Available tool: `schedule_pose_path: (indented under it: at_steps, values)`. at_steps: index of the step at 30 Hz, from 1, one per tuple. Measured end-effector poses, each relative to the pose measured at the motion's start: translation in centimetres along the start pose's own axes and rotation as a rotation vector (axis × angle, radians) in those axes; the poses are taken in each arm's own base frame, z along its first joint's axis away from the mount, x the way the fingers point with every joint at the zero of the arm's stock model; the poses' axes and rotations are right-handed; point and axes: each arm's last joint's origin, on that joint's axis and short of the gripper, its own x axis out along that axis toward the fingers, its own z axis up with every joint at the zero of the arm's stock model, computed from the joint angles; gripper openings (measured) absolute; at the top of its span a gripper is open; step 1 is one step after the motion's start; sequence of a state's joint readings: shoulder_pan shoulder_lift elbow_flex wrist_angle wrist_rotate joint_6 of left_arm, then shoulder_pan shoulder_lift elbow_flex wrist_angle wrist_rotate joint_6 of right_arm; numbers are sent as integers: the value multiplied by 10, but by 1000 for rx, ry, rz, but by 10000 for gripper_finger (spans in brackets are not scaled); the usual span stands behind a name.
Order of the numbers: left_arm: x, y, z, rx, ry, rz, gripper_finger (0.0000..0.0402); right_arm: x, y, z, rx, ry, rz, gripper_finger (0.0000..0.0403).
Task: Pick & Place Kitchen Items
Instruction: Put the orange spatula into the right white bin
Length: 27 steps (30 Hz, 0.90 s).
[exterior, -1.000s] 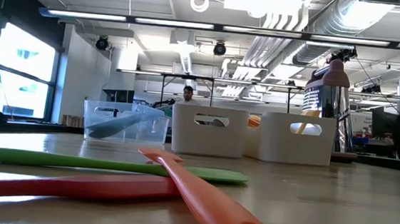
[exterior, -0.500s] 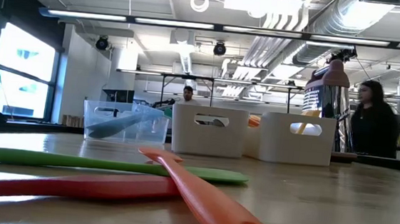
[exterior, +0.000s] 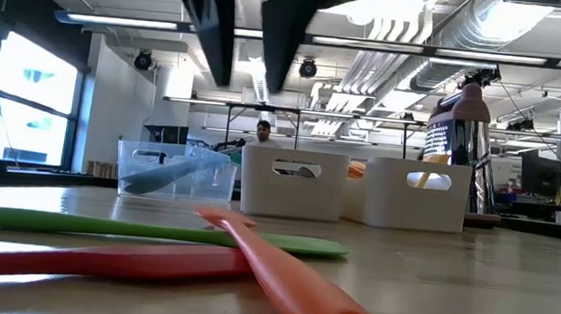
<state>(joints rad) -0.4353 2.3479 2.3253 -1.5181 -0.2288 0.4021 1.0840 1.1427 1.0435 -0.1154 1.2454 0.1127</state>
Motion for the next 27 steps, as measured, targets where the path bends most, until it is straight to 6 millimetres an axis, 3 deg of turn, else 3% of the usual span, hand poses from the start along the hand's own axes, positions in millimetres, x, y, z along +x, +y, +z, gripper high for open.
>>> schedule_pose_path:
  at_steps: [9, 18, 27]
  values:
    - [40, 11, 12, 82, -1, -65, 177, 13, -5, -9, -6, 62, 34, 174]
    - [73, 6, 21, 162, 21, -152, 177, 27, -13, -18, 28, 146, 47, 174]
    - [85, 6, 22, 171, 34, -200, 177, 36, -15, -20, 62, 187, 109, 174]
